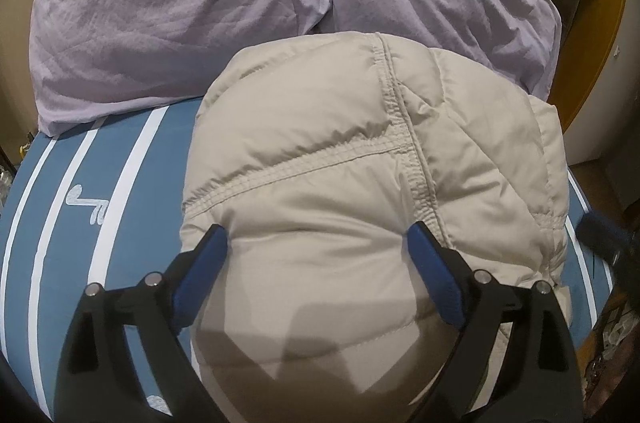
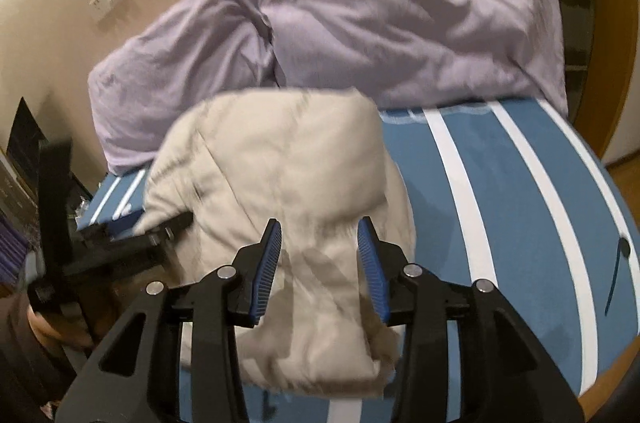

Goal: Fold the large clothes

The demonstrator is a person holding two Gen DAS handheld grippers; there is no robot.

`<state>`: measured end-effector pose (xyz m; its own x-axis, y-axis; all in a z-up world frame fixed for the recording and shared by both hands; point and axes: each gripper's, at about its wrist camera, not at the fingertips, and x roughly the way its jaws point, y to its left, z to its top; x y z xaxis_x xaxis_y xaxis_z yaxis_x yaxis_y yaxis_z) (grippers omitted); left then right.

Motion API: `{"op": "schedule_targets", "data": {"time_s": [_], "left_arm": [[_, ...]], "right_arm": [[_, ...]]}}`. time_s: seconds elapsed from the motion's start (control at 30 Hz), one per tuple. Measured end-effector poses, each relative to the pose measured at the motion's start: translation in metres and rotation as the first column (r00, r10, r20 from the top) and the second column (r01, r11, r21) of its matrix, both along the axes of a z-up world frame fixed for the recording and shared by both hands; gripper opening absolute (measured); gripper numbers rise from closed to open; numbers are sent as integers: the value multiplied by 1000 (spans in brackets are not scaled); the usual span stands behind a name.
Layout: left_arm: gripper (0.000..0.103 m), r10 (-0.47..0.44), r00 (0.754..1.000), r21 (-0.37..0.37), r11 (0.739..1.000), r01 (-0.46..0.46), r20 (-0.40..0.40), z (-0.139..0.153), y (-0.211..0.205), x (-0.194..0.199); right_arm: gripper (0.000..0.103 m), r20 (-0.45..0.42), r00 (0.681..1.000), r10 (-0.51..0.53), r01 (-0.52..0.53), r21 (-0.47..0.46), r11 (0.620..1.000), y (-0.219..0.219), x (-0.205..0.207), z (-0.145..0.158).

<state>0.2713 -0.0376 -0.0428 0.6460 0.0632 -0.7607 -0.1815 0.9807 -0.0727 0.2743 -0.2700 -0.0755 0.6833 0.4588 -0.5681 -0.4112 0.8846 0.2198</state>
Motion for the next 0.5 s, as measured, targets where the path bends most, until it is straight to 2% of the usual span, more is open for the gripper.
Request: {"op": "schedule_targets", "data": {"time_s": [0.23, 0.5], "left_arm": [[91, 0, 1000, -5, 1000, 0, 1, -1, 0, 0], [91, -1, 1000, -13, 1000, 1, 2, 0, 1, 0]], "right_arm": [[41, 42, 999, 15, -15, -16, 1000, 30, 31, 13], [41, 34, 999, -14, 16, -39, 999, 45, 61, 8]]}}
